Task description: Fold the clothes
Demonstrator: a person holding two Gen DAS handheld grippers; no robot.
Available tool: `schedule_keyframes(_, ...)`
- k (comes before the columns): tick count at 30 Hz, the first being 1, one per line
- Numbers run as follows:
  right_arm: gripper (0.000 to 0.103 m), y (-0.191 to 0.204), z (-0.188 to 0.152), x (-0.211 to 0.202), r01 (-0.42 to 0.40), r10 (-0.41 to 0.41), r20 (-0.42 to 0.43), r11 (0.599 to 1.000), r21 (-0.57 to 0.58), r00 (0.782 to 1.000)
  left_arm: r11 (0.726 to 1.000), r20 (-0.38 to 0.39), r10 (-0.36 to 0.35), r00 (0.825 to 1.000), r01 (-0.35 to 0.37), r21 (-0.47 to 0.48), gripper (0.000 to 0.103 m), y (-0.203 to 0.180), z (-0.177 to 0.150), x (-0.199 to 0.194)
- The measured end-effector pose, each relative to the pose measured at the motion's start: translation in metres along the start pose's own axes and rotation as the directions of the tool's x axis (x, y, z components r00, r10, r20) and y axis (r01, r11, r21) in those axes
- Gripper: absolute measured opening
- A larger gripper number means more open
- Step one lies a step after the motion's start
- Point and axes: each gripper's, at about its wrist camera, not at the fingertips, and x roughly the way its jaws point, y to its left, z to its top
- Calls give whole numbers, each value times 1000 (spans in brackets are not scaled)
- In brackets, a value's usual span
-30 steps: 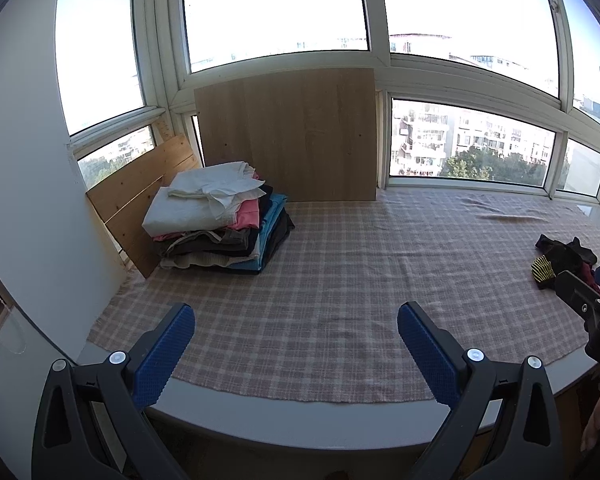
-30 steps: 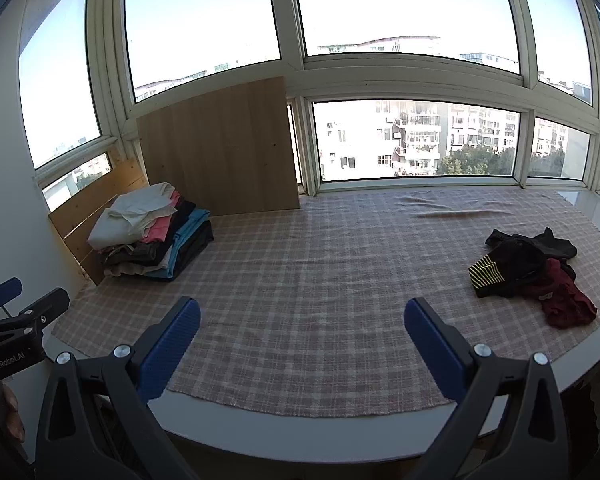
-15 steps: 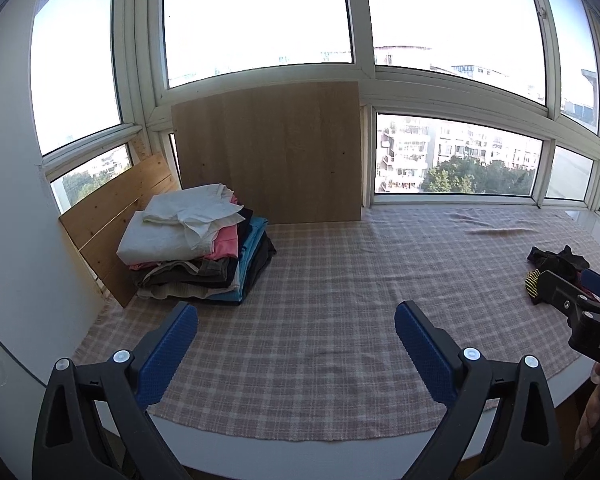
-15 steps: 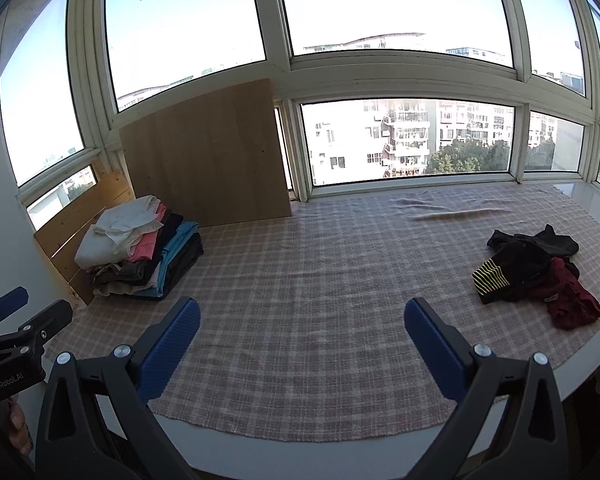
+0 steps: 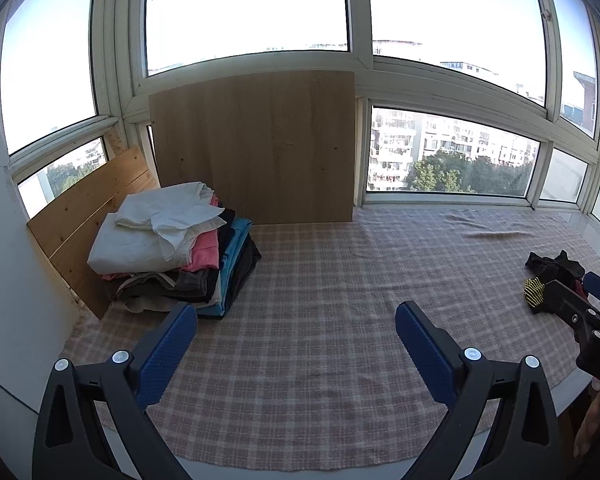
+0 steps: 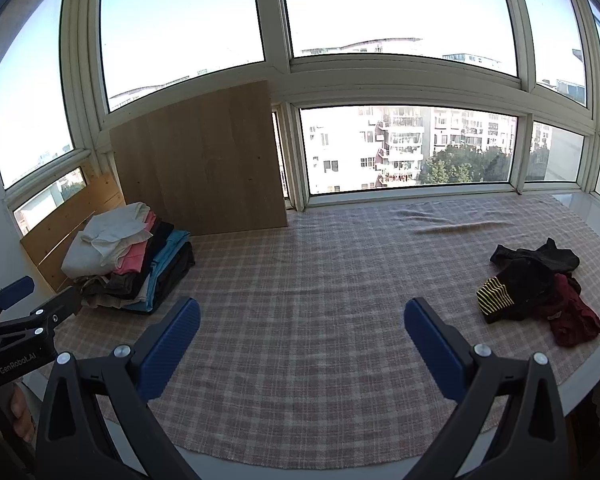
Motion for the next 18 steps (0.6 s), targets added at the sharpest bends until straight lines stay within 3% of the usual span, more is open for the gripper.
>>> schedule_keyframes(5, 103, 4, 2, 13, 15, -16, -23, 1000, -17, 1000, 999, -4, -4, 1000, 4, -32, 100, 5, 8, 11)
schedule_keyframes(10, 103, 2, 4, 22, 36, -37, -37, 999, -24, 999, 1000, 10, -21, 1000, 21, 0, 100, 0, 15, 19)
schedule_keyframes(18, 103, -20, 1, 31, 82, -77, -64, 994, 75, 995, 994, 34, -89, 995, 87, 70, 99, -25, 27, 30)
